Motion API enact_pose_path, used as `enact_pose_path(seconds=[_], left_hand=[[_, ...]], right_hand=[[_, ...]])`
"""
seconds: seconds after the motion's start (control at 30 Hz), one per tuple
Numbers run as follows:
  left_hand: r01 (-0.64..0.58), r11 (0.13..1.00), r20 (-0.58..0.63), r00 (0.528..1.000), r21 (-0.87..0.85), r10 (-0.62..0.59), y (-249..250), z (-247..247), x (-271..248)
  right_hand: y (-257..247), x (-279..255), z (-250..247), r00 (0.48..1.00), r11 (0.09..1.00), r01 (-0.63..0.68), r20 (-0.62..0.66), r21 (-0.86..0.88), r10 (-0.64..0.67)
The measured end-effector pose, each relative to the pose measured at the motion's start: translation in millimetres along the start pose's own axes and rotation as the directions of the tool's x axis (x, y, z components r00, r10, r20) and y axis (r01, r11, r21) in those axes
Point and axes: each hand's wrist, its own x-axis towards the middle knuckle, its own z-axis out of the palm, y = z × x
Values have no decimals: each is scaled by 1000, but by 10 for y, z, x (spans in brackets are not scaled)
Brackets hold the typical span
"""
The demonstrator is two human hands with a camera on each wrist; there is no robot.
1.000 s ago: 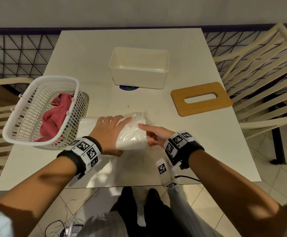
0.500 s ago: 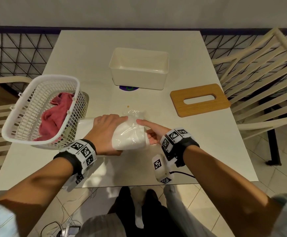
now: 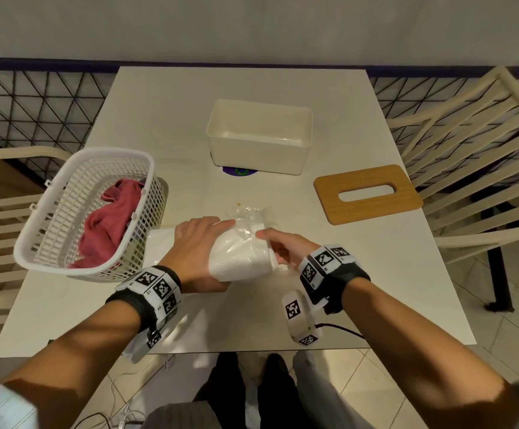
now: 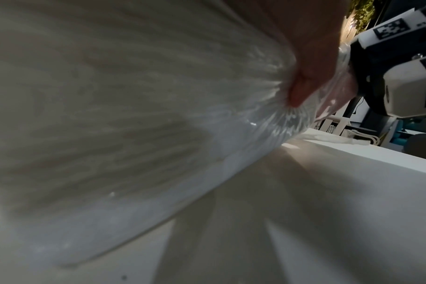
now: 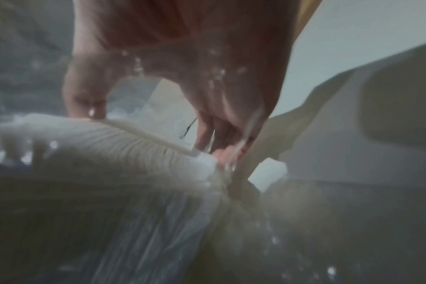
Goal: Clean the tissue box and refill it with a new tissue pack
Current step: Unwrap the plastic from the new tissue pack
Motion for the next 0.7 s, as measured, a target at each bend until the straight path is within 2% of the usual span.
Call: enact_pose_path(seconds=[0.2,0.37,0.5,0.7], left_hand=[[17,1000,-26,1000,-16,-17,1,-17,0],[18,997,-46,999,-76,-21,8,-41,-20],[16,996,-57,998,-86,-21,-26,-10,-16],[20,995,-61,998,-97,-26,-19,4,-13]], right_hand=[[-89,95,20,996,990,-15,-93,-140,2],[-149,-27,-15,1000,999,20,7,-34,-20],[-61,-20,-51,998,993,-8,63,117,1],[-31,-53,35,998,995,-18,67,102,11]])
